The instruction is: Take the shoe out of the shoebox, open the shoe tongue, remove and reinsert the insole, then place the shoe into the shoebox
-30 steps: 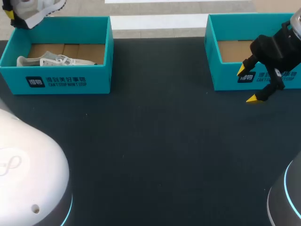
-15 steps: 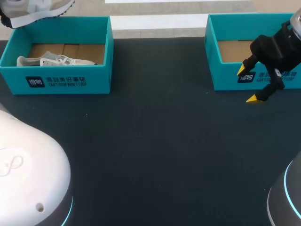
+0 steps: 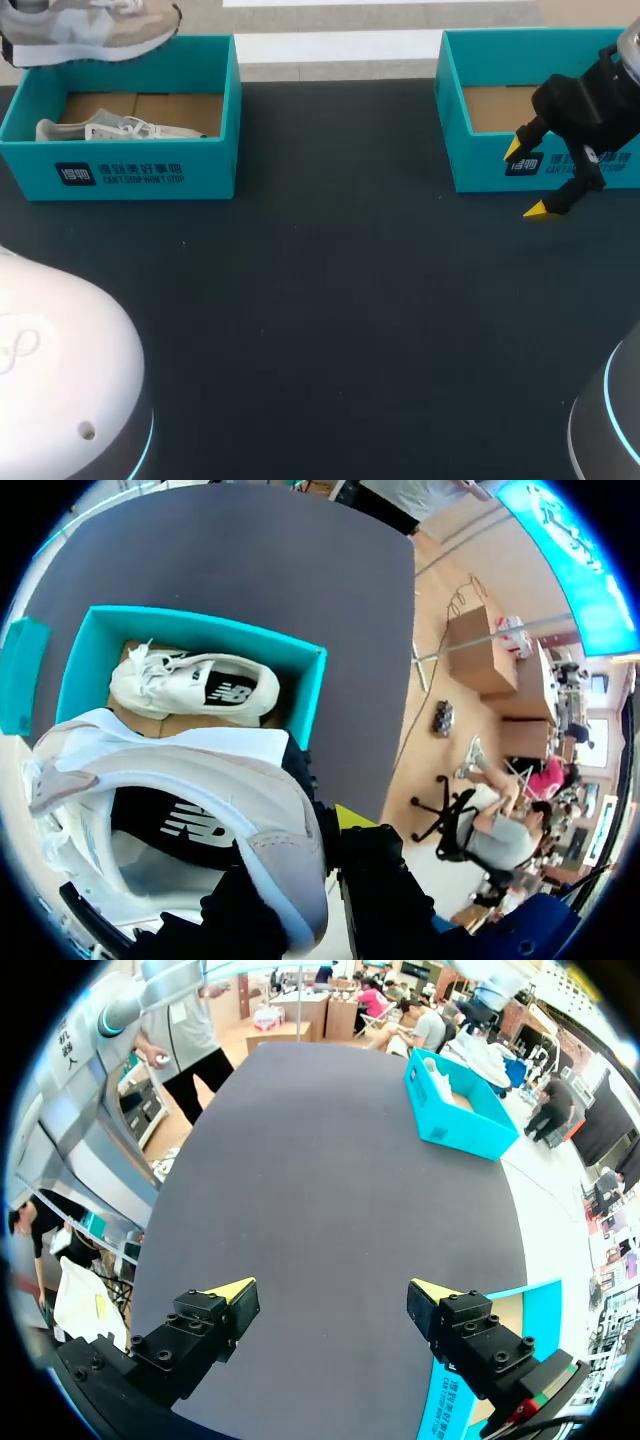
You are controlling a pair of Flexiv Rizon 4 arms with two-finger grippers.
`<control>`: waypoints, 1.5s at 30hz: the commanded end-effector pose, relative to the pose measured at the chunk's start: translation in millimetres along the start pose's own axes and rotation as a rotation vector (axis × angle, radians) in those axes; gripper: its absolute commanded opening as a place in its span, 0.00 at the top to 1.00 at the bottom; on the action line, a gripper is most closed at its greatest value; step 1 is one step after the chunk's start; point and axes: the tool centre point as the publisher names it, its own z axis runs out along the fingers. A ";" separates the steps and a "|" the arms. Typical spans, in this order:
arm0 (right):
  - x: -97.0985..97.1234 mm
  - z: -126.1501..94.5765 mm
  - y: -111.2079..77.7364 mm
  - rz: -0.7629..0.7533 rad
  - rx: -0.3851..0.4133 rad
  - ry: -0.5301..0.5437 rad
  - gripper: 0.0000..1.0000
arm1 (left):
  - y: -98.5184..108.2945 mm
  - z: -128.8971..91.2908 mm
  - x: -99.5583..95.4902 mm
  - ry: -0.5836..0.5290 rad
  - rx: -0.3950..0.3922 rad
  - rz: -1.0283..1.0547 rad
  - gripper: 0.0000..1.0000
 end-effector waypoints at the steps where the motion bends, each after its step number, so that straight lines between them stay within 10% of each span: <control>1: -1.3 0.8 0.5 0.001 0.003 0.002 0.00 | -5.3 0.6 2.1 0.010 -0.118 0.225 1.00; 33: -1.3 0.8 0.5 0.001 0.003 0.002 0.00 | 15.1 6.2 -22.5 -0.014 -0.158 0.000 1.00; 45: -1.3 0.8 0.5 0.001 0.003 0.002 0.00 | 15.9 43.4 -46.4 -0.041 -0.125 0.098 1.00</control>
